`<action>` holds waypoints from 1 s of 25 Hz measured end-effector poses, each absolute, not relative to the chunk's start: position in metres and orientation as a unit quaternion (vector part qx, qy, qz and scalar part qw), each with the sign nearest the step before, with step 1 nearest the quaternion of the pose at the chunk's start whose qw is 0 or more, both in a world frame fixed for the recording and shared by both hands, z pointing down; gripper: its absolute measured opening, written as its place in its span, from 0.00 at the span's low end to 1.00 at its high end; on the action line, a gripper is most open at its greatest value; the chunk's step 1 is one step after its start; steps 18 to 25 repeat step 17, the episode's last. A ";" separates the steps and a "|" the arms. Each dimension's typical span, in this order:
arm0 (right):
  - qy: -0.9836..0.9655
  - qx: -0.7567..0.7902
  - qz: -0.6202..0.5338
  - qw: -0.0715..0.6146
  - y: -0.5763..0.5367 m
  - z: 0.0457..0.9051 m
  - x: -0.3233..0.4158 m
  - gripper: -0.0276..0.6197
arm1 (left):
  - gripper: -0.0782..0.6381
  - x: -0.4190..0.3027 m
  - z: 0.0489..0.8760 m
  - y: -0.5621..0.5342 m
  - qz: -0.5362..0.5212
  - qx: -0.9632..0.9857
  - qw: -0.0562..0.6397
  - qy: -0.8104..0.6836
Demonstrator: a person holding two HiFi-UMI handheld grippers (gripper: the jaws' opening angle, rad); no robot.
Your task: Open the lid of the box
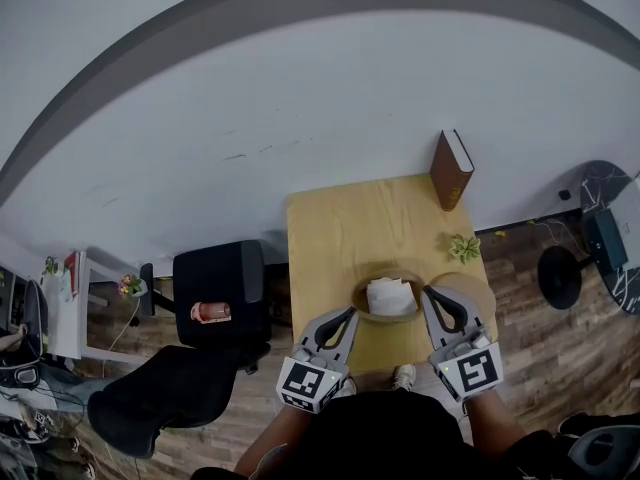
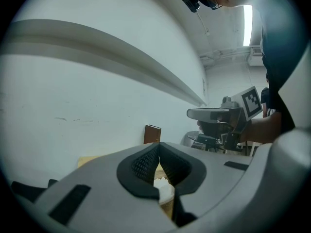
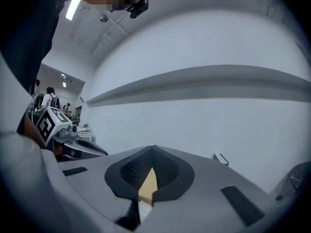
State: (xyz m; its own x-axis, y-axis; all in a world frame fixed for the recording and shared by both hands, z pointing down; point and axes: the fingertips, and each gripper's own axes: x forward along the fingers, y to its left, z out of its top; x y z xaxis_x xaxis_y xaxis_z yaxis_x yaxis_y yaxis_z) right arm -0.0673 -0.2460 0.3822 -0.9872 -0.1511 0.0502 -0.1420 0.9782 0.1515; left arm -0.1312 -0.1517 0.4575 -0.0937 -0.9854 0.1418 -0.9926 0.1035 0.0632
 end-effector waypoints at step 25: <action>-0.993 0.064 -0.083 0.059 -0.249 0.391 -0.071 0.07 | 0.13 -0.125 0.454 -0.157 0.037 0.677 0.062 -0.733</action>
